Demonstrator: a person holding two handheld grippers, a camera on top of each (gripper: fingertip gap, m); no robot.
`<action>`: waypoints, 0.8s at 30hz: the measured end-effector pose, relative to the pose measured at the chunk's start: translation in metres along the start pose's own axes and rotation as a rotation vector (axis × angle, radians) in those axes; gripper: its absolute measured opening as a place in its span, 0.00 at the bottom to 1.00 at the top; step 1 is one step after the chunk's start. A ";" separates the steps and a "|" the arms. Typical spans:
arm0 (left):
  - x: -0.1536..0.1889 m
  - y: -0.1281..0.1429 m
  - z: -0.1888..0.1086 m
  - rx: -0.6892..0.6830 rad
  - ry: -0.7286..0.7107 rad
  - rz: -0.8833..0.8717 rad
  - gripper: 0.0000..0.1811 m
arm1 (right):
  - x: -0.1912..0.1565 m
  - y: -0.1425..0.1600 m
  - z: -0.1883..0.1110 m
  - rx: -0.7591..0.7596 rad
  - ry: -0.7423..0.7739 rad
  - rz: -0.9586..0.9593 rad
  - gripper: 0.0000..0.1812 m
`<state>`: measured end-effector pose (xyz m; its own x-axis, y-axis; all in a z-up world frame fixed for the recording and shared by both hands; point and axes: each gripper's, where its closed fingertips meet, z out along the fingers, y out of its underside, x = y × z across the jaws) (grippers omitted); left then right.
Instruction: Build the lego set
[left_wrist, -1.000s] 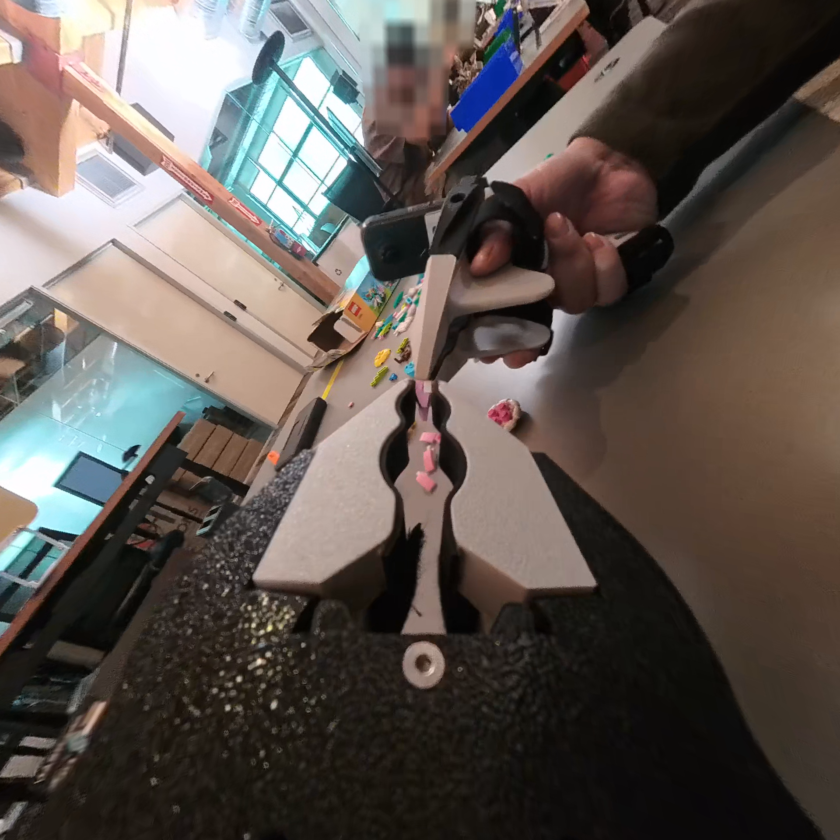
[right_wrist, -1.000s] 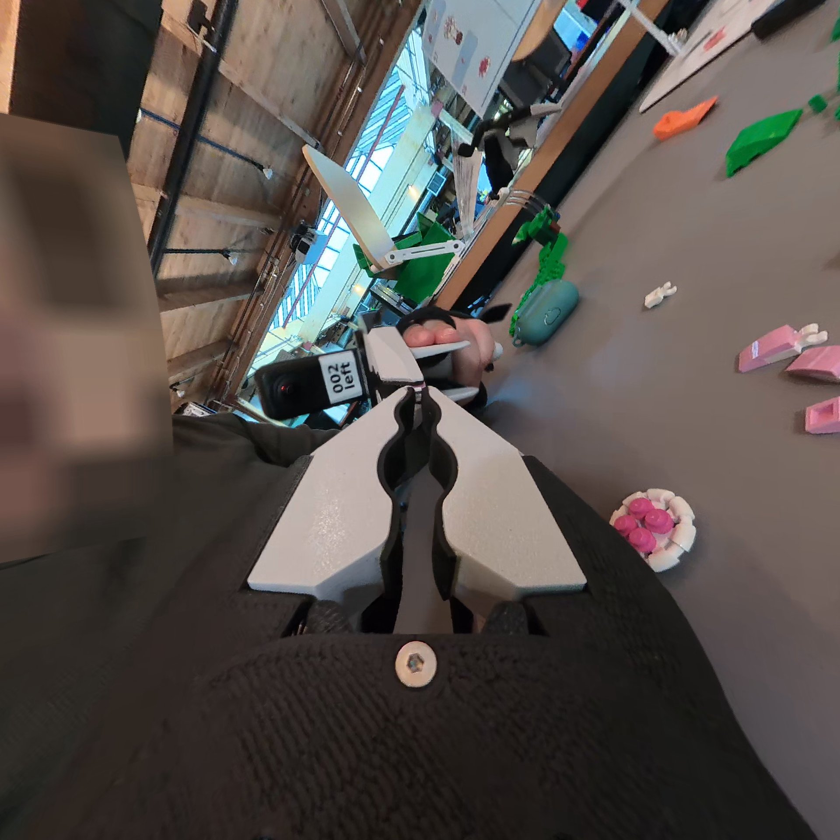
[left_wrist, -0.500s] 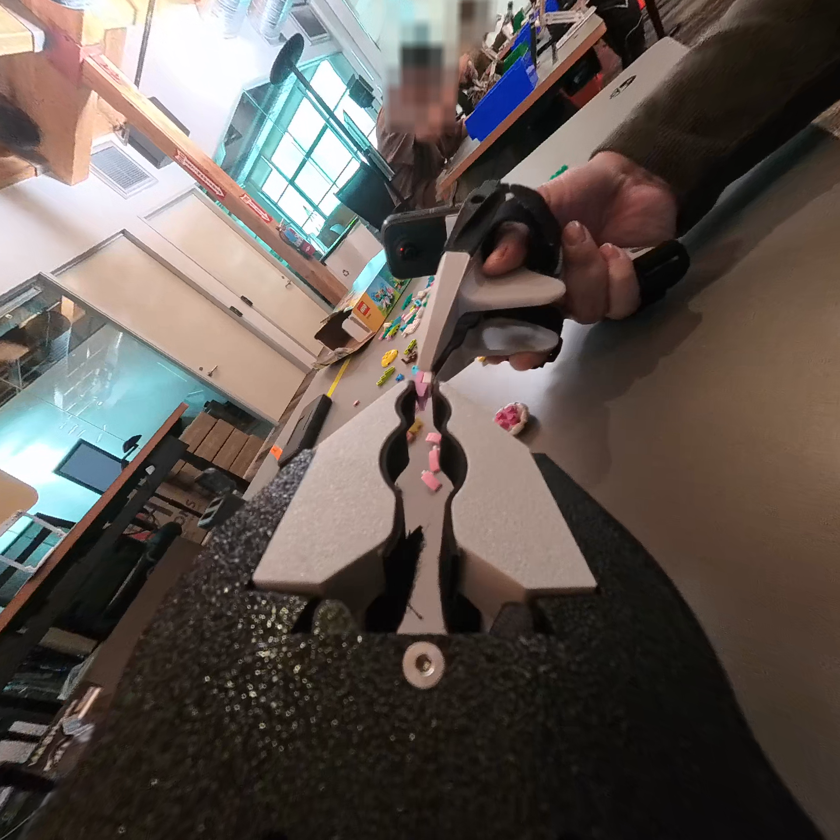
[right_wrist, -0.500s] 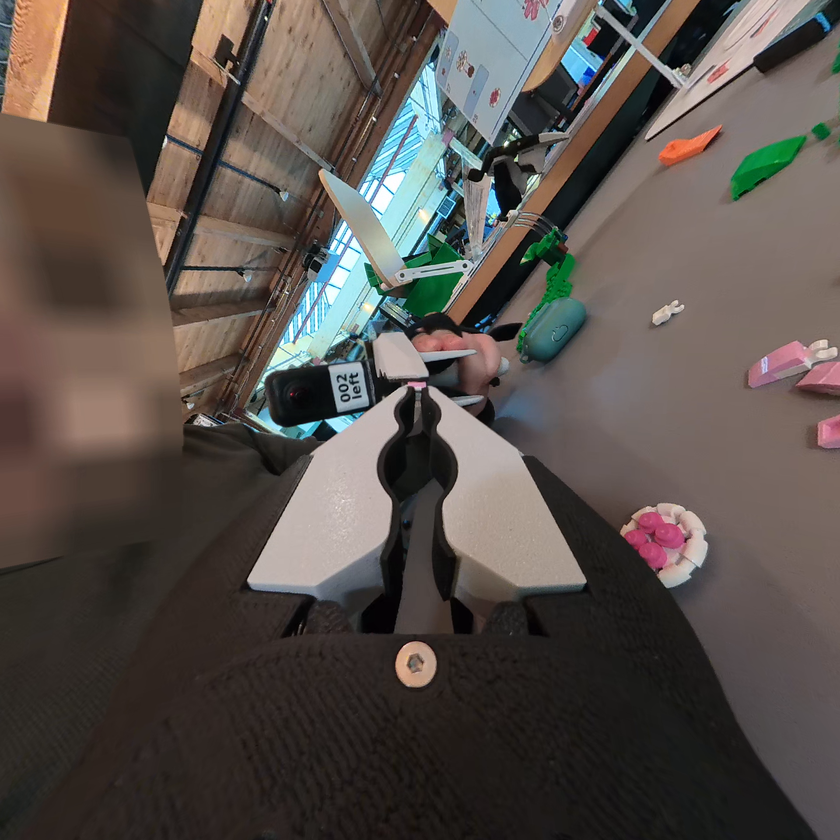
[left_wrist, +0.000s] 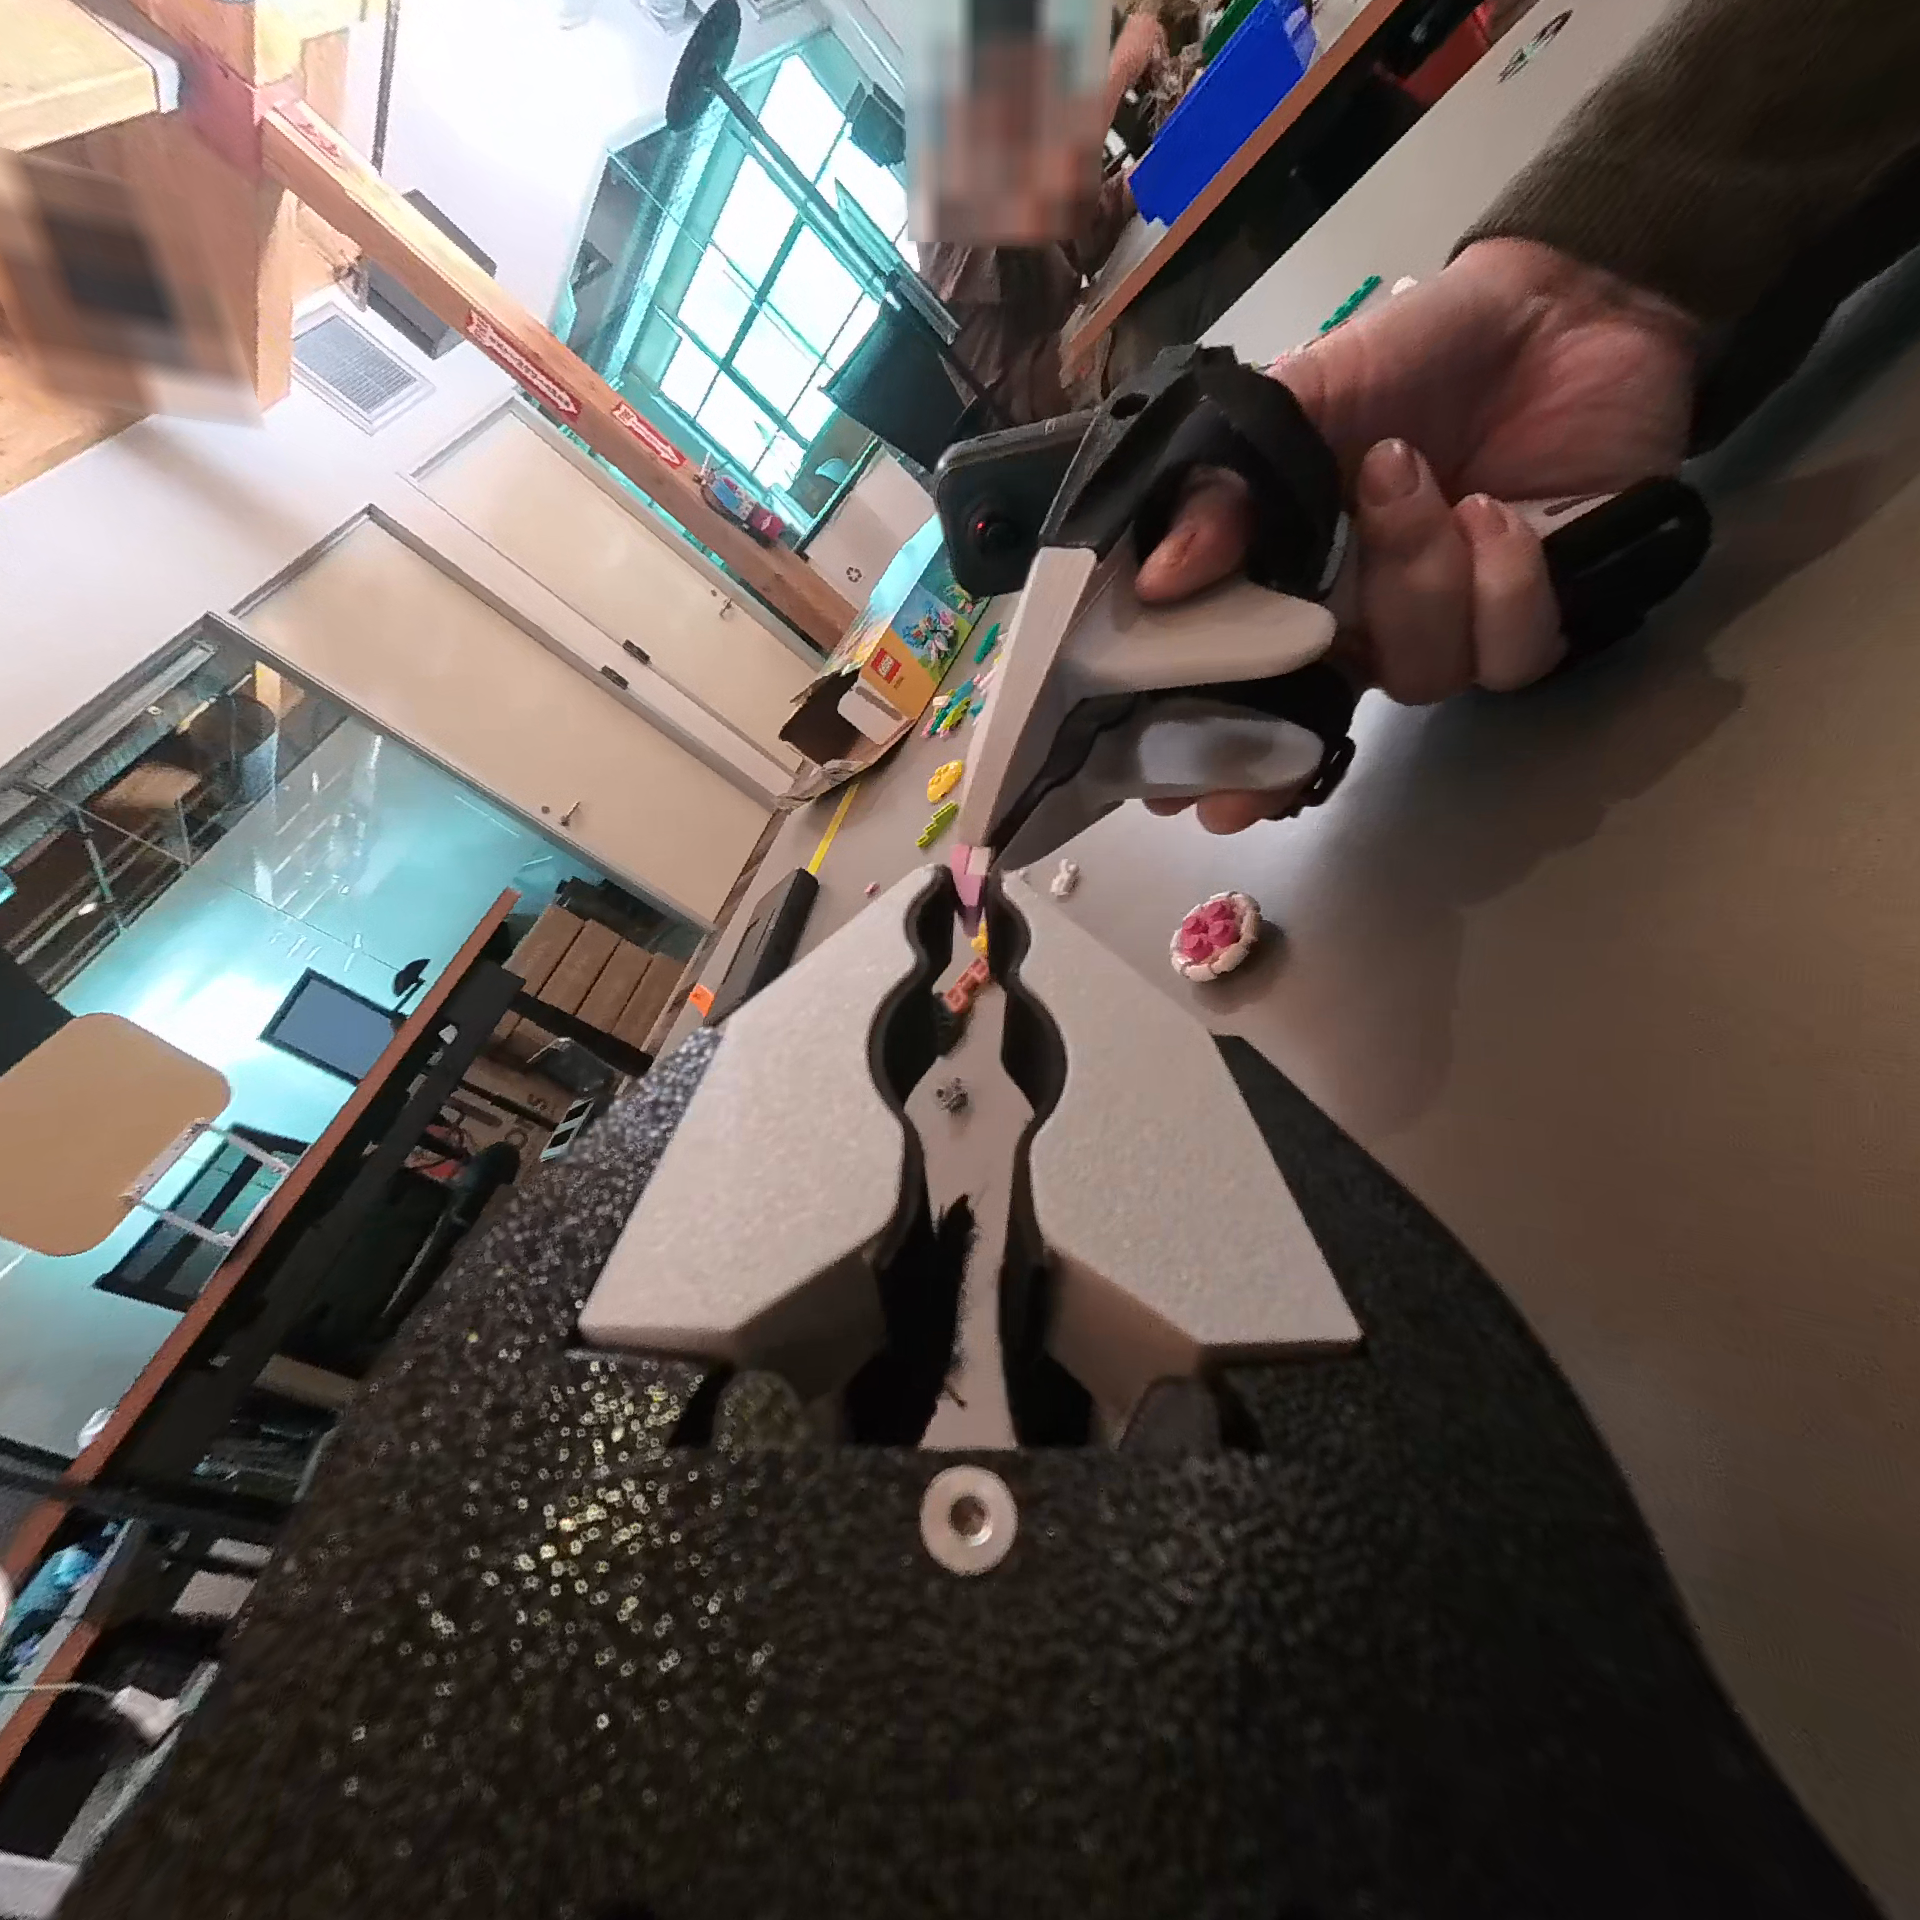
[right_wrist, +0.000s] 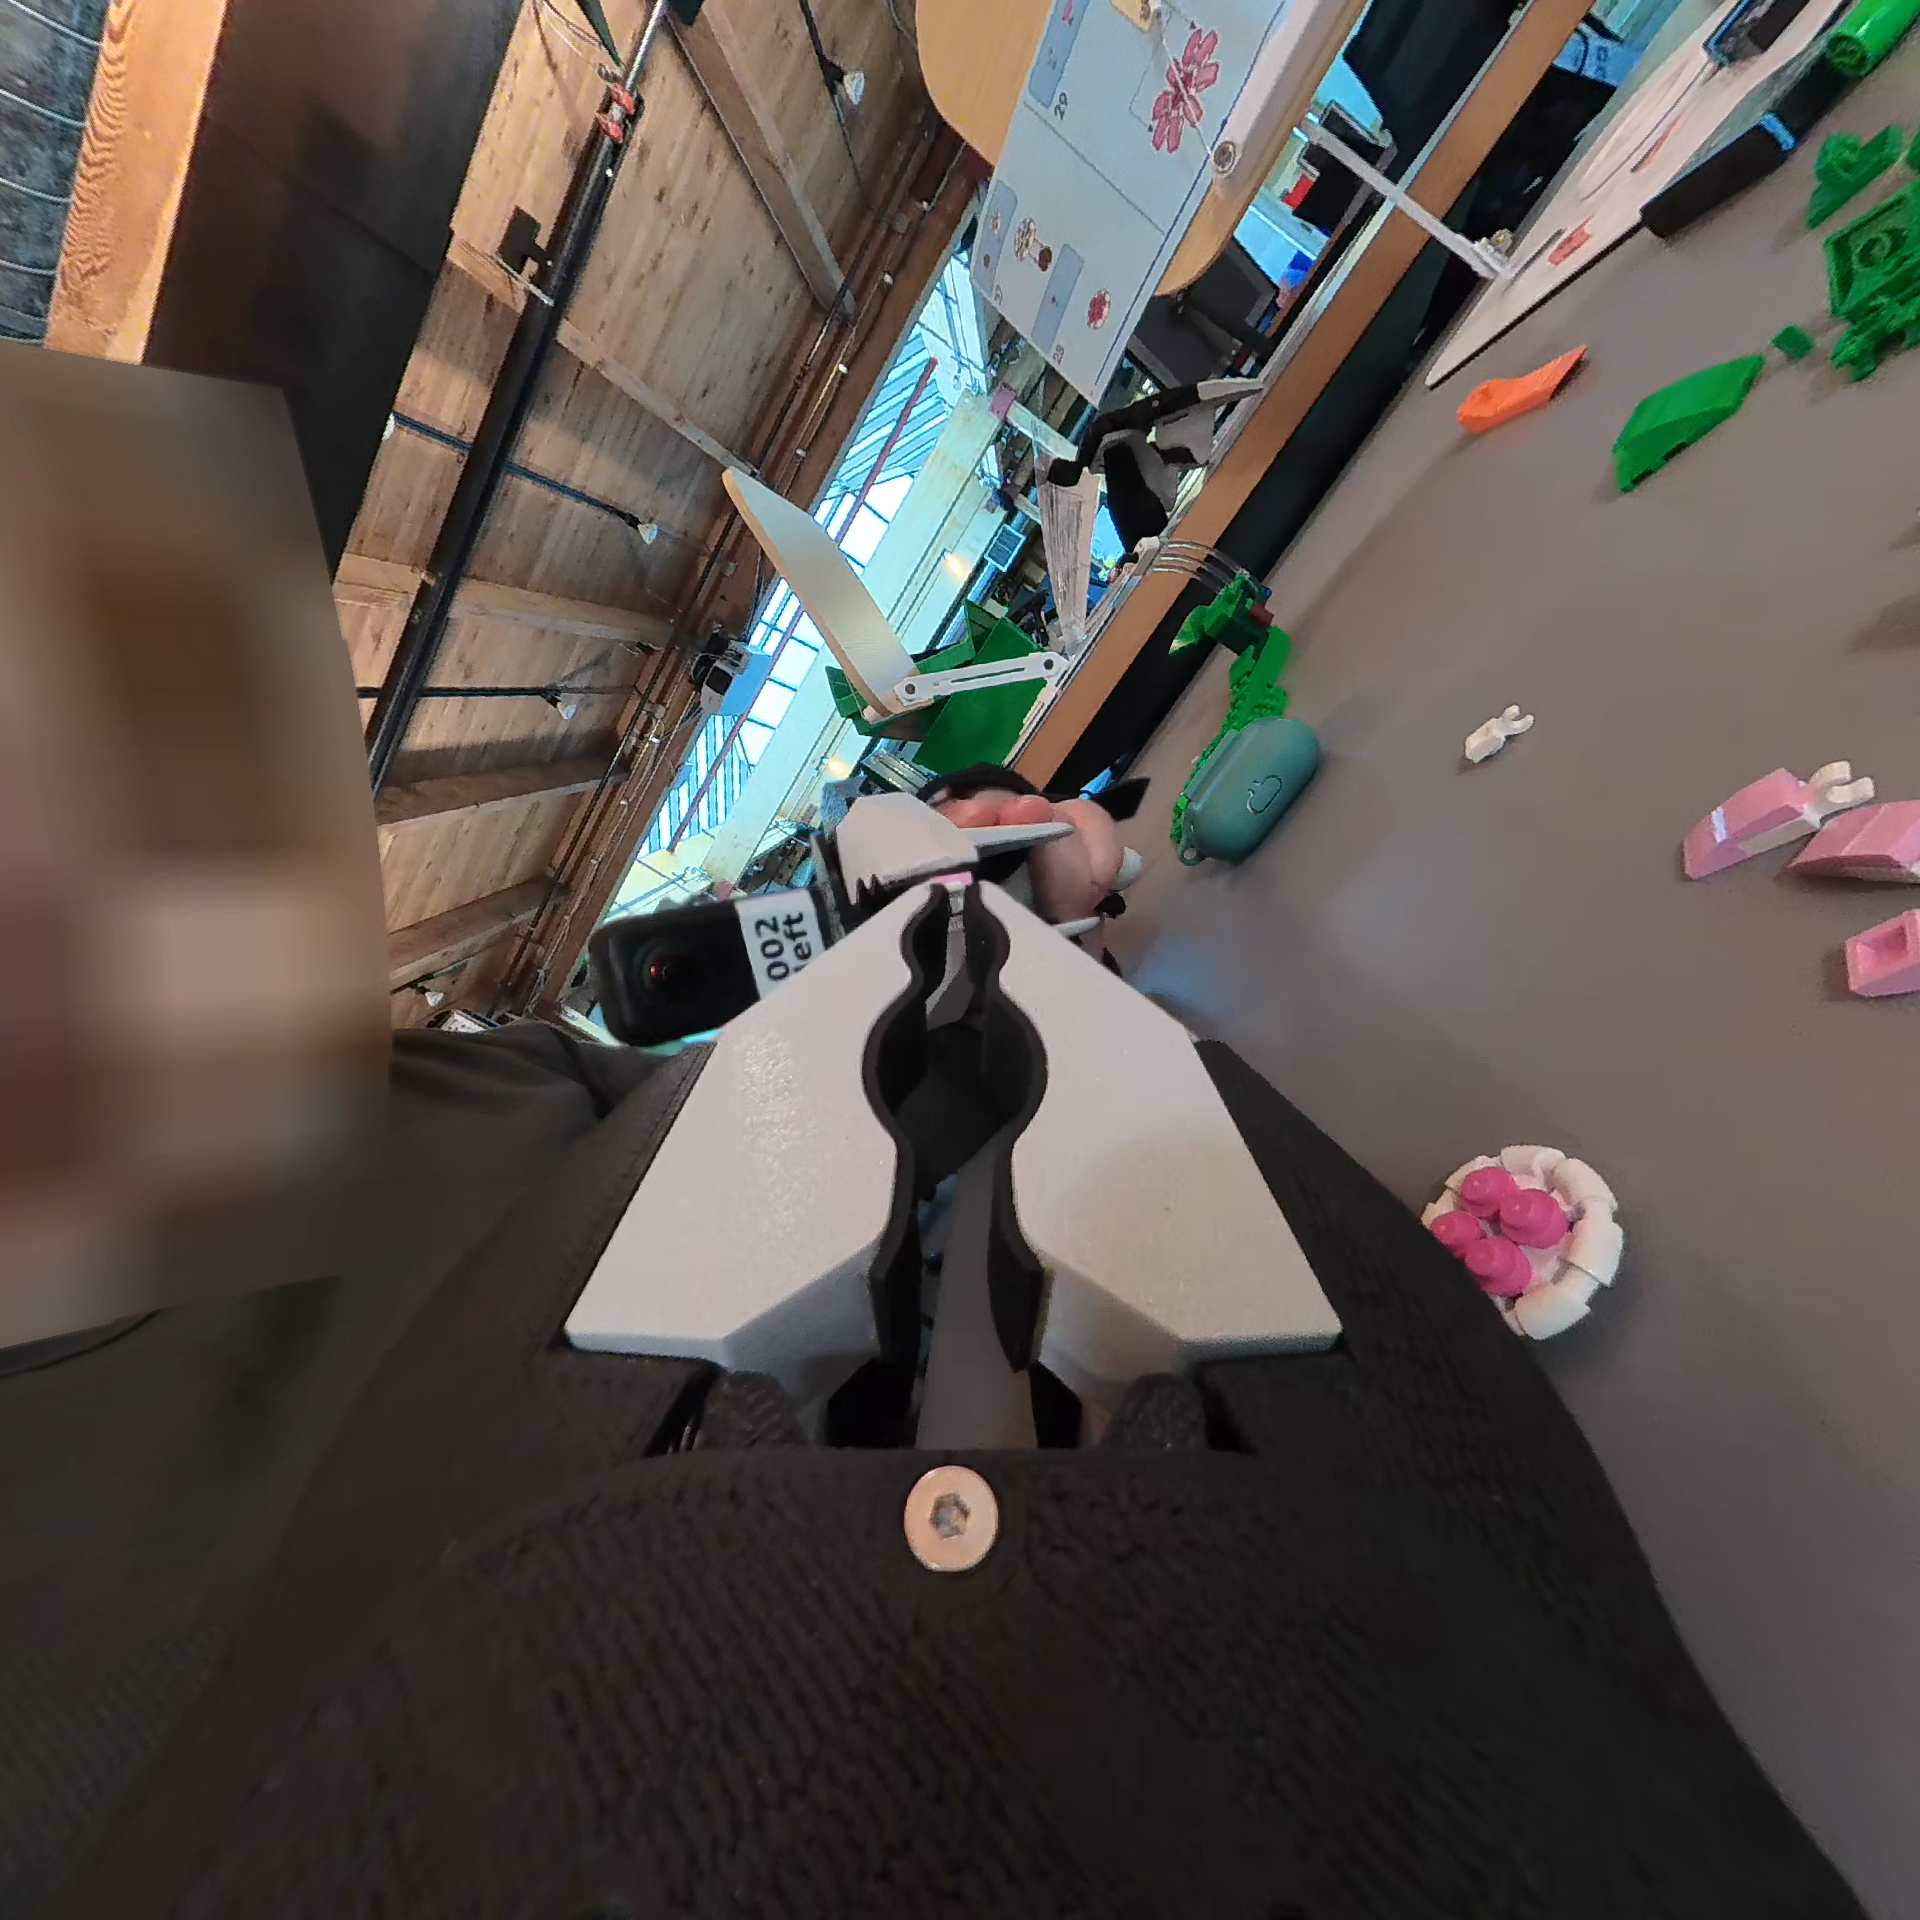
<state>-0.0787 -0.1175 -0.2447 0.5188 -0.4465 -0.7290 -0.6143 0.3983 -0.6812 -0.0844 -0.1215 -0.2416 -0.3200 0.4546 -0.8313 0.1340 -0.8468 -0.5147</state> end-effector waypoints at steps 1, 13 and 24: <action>0.001 -0.001 0.000 0.016 0.017 -0.026 0.02 | -0.001 0.001 0.000 -0.006 -0.002 -0.008 0.01; -0.052 -0.001 -0.018 0.137 -0.235 -0.247 0.28 | 0.064 -0.053 -0.075 -0.256 0.688 -0.682 0.01; -0.074 0.009 -0.029 0.108 -0.384 -0.206 0.32 | 0.109 -0.035 0.006 -0.741 0.491 -0.776 0.01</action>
<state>-0.1397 -0.1042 -0.1944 0.8196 -0.2037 -0.5355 -0.4196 0.4228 -0.8032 -0.1301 -0.0437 -0.3129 -0.1821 0.9717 -0.1507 0.6263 -0.0036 -0.7796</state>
